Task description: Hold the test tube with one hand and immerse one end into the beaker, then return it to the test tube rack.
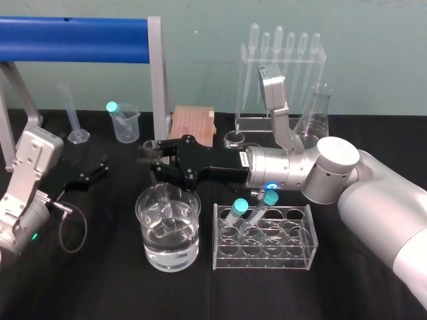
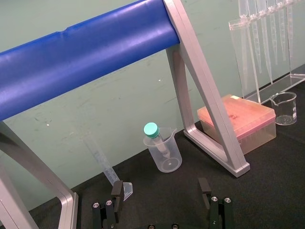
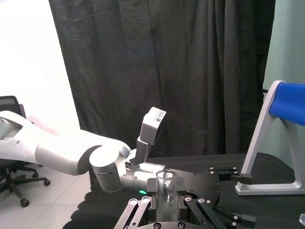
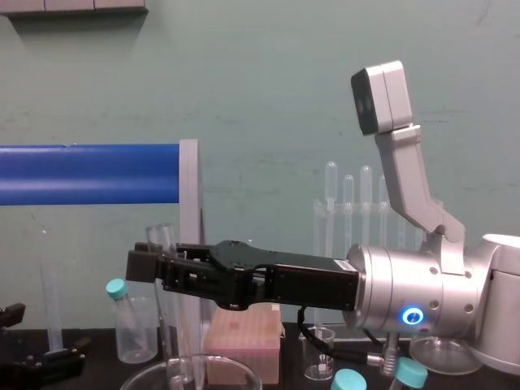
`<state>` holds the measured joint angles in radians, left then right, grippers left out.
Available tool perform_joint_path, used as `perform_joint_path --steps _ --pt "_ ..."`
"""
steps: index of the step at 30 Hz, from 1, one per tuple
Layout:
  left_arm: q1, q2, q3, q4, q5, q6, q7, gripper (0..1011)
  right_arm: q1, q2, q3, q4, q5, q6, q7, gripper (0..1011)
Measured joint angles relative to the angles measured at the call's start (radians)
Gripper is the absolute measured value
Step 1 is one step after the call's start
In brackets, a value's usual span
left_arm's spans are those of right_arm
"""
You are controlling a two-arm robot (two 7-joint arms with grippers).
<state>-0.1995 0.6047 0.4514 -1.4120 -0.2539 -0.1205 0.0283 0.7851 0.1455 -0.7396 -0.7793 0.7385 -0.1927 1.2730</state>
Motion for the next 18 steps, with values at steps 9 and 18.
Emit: perform_joint_path --steps 9,18 --pt "0.000 0.000 0.000 0.000 0.000 0.000 0.000 1000 0.000 0.000 0.000 0.000 0.000 0.000 0.000 242" --pt "0.000 0.000 0.000 0.000 0.000 0.000 0.000 1000 0.000 0.000 0.000 0.000 0.000 0.000 0.000 242"
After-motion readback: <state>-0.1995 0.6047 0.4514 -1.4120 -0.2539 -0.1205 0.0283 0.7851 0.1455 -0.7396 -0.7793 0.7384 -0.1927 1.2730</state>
